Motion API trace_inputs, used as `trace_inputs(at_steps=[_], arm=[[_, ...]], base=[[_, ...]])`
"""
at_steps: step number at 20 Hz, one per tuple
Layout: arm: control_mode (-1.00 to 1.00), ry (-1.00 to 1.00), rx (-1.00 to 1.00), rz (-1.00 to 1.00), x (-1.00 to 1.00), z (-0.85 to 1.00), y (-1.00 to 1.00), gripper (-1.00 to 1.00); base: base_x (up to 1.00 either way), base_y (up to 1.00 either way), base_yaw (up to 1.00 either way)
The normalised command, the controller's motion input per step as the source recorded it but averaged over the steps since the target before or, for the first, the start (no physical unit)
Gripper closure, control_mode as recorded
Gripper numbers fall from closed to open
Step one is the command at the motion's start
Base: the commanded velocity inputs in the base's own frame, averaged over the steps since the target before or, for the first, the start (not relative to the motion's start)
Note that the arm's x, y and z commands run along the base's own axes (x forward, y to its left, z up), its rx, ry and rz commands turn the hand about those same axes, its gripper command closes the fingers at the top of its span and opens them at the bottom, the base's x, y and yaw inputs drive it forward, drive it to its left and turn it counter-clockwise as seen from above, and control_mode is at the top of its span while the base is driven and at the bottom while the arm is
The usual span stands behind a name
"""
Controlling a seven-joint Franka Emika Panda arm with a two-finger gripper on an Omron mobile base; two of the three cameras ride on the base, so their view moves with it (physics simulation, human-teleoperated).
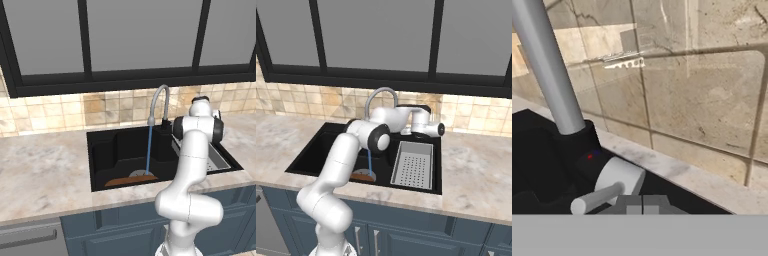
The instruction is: Turn on the sink faucet with hot water and rinse the cutting board for ten seconds, then turn off the faucet. Push the cutting board to reach the water if necessary.
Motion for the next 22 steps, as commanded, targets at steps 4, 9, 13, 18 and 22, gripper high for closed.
trace_inputs(at_steps=[4, 9, 13, 18, 22], arm=[[-1.00, 0.00, -0.05, -0.02, -0.03, 0.00, 0.68, 1.00], [-1.00, -0.01, -0.04, -0.02, -0.04, 0.06, 0.60, 1.00], [-1.00, -0.05, -0.03, -0.04, -0.03, 0.18, 0.38, 1.00], [-1.00, -0.01, 0.00, -0.05, -0.09, 0.10, 0.14, 1.00], [-1.00, 0.00, 0.00, -0.04, -0.06, 0.00, 0.13, 1.00]], base=[[0.00, 0.00, 0.00], [0.00, 0.00, 0.00], [0.00, 0.00, 0.00], [0.00, 0.00, 0.00], [0.00, 0.00, 0.00]])
